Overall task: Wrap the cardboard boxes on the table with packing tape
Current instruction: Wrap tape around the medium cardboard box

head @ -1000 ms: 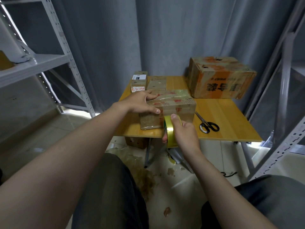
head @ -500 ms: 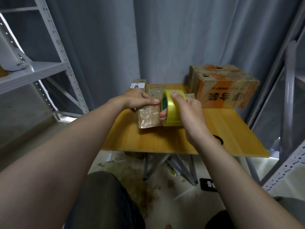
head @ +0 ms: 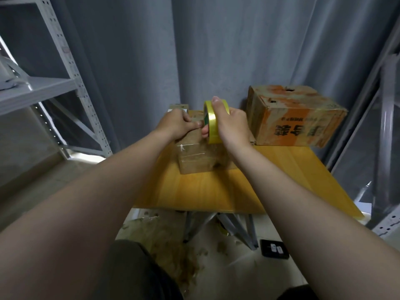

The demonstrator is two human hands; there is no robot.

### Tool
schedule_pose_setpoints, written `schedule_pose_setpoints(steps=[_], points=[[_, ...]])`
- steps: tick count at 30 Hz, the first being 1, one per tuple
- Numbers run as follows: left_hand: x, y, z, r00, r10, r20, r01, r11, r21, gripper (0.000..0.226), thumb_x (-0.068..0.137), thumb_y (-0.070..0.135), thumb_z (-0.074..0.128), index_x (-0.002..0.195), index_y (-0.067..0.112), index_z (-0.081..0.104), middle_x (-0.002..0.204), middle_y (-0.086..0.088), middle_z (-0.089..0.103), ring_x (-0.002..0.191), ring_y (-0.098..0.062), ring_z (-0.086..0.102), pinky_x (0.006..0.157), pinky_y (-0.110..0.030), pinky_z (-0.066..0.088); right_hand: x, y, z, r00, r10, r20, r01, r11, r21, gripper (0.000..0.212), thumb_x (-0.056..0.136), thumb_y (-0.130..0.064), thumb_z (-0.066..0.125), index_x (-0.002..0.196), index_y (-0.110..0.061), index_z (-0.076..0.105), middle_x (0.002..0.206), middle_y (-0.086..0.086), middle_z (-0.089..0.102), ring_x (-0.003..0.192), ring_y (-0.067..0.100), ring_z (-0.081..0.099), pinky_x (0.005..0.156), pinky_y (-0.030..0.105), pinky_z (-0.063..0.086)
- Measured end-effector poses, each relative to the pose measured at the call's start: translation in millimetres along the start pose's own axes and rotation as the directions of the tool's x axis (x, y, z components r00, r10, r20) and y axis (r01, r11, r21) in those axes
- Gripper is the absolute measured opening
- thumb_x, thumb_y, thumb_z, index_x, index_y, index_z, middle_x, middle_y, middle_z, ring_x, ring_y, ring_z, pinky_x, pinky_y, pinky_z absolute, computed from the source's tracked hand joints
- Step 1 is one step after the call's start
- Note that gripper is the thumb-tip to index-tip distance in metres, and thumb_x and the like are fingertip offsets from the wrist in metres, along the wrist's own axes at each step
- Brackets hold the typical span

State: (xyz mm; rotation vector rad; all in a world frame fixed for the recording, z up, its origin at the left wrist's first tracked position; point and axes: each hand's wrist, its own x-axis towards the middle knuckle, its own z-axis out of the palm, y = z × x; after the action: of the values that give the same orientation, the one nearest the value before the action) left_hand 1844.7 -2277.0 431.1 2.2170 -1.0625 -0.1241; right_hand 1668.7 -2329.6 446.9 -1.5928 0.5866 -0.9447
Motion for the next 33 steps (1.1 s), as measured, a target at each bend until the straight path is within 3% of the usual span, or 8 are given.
schedule_pose_setpoints(steps=[4, 8, 13, 15, 19, 25, 31, 33], points=[[-5.0, 13.8, -7.7, 0.979, 0.042, 0.198, -0.087, 0.971, 0.223, 0.033, 0.095, 0.047, 0.062, 0.103, 0.019, 0.078, 0.099, -0.004, 0.075, 0.098, -0.022, 0.069, 0.087, -0.039, 0.057, 22.5, -0.6, 7.8, 0.998, 0.056, -0.042, -0.059, 0.996, -0.065, 0.067, 0.101, -0.054, 0.054, 0.087, 0.009, 0.071, 0.07, 0.021, 0.074, 0.069, 0.038, 0.075, 0.076, 0.057, 0.063], [-19.3, 16.1, -20.5, 0.836, 0.101, 0.54, -0.227, 0.959, 0.172, 0.067, 0.082, 0.059, 0.075, 0.138, 0.027, 0.058, 0.135, 0.004, 0.064, 0.124, -0.018, 0.059, 0.108, -0.037, 0.049, 30.7, 0.0, 11.4, 0.995, 0.085, -0.042, -0.088, 0.993, -0.073, 0.061, 0.101, -0.055, 0.053, 0.077, -0.003, 0.074, 0.062, 0.01, 0.074, 0.059, 0.025, 0.075, 0.073, 0.047, 0.065], [-24.4, 2.4, -0.9, 0.915, 0.223, 0.336, -0.286, 0.946, 0.152, 0.067, 0.088, 0.051, 0.078, 0.145, 0.023, 0.058, 0.137, 0.003, 0.063, 0.13, -0.023, 0.056, 0.1, -0.03, 0.041, 22.0, 9.7, 9.9, 0.997, 0.006, -0.076, -0.018, 0.987, -0.163, 0.065, 0.1, -0.062, 0.051, 0.081, -0.004, 0.074, 0.073, 0.013, 0.076, 0.074, 0.027, 0.076, 0.083, 0.049, 0.06], [-25.8, -3.5, 5.3, 0.92, 0.267, 0.288, -0.329, 0.924, 0.193, 0.066, 0.09, 0.054, 0.074, 0.145, 0.023, 0.059, 0.144, 0.001, 0.057, 0.137, -0.027, 0.048, 0.111, -0.036, 0.036, 20.8, 10.9, 9.0, 0.996, 0.0, -0.094, -0.016, 0.985, -0.17, 0.069, 0.099, -0.064, 0.051, 0.09, 0.001, 0.073, 0.081, 0.019, 0.076, 0.08, 0.034, 0.074, 0.084, 0.052, 0.058], [-26.6, -12.3, 11.3, 0.921, 0.274, 0.278, -0.345, 0.904, 0.252, 0.066, 0.094, 0.059, 0.065, 0.15, 0.027, 0.053, 0.155, -0.002, 0.046, 0.146, -0.033, 0.036, 0.121, -0.053, 0.028, 18.2, 4.0, 11.1, 0.996, 0.009, -0.092, -0.029, 0.976, -0.217, 0.067, 0.102, -0.062, 0.047, 0.093, -0.001, 0.073, 0.085, 0.019, 0.076, 0.085, 0.035, 0.074, 0.086, 0.053, 0.058], [-30.9, -6.9, 11.8, 0.923, 0.254, 0.29, -0.331, 0.909, 0.254, 0.068, 0.096, 0.057, 0.062, 0.157, 0.031, 0.045, 0.163, 0.0, 0.036, 0.15, -0.031, 0.028, 0.122, -0.051, 0.027, 15.9, -12.9, 7.6, 0.99, 0.077, -0.119, -0.102, 0.971, -0.216, 0.072, 0.101, -0.059, 0.049, 0.1, 0.01, 0.071, 0.095, 0.028, 0.074, 0.093, 0.045, 0.072, 0.09, 0.059, 0.057], [-31.7, -1.4, 11.2, 0.929, 0.228, 0.29, -0.302, 0.922, 0.243, 0.059, 0.097, 0.054, 0.063, 0.15, 0.029, 0.053, 0.153, -0.004, 0.045, 0.143, -0.032, 0.035, 0.119, -0.053, 0.031, 0.6, -22.3, -1.7, 0.98, 0.161, -0.116, -0.184, 0.956, -0.23, 0.062, 0.099, -0.057, 0.054, 0.098, 0.002, 0.073, 0.093, 0.023, 0.076, 0.091, 0.043, 0.073, 0.089, 0.057, 0.059], [-30.1, -1.5, 11.2, 0.932, 0.21, 0.296, -0.291, 0.92, 0.263, 0.058, 0.099, 0.052, 0.061, 0.151, 0.028, 0.051, 0.156, -0.005, 0.043, 0.145, -0.034, 0.034, 0.119, -0.053, 0.031, -15.5, -14.1, -5.3, 0.975, 0.207, -0.081, -0.219, 0.955, -0.201, 0.052, 0.1, -0.051, 0.055, 0.1, -0.002, 0.071, 0.084, 0.021, 0.076, 0.08, 0.041, 0.075, 0.083, 0.057, 0.062]])
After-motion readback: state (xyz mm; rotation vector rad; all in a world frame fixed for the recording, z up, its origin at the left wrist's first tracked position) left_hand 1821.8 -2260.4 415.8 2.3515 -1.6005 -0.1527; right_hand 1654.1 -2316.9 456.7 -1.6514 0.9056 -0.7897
